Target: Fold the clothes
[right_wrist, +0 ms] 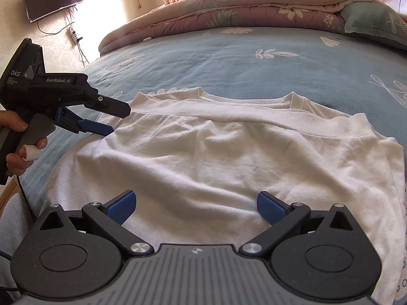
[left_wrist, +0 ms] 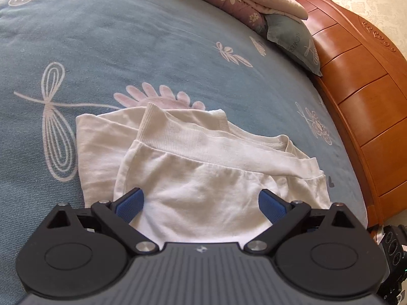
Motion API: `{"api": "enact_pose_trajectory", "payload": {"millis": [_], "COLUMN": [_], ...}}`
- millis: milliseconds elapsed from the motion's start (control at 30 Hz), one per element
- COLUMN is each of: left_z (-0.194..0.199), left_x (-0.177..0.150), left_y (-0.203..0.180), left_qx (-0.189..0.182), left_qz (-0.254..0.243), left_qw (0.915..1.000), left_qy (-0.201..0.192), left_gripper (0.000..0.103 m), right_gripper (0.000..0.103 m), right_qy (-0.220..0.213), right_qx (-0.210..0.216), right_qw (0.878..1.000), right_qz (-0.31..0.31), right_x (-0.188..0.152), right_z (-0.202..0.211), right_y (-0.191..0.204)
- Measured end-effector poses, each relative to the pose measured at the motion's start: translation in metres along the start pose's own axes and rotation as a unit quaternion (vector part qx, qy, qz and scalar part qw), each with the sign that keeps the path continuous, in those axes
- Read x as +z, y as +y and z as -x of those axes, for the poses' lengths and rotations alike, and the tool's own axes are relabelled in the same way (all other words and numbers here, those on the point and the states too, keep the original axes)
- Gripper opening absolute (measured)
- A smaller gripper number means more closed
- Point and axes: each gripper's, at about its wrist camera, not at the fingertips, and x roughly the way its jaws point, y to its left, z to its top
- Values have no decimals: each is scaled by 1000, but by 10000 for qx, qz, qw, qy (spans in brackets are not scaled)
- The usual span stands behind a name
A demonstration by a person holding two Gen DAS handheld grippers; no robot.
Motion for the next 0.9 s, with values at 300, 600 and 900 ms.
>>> {"api": "enact_pose_trajectory", "payload": {"millis": [300,600,900], "left_z": [40,65,96], "left_x": [-10,-18,-25], "left_y": [1,5,8], "left_qx": [-32,102,-95], "left_qz": [-67,-212,-344], "left_qw": [10000,9997,9992], "left_qy": [-32,40,-196], "left_gripper": [97,97,97], "right_gripper": [103,103,103], "right_qy": [26,-82,-69], "right_qx": [-285,-483,-608], "right_qw": [9961,9567,9139], "right_qz": [834,2871,4014], "right_x": [6,12,6], "right_z": [1,-16,-53], "right_y": [29,123,204]}}
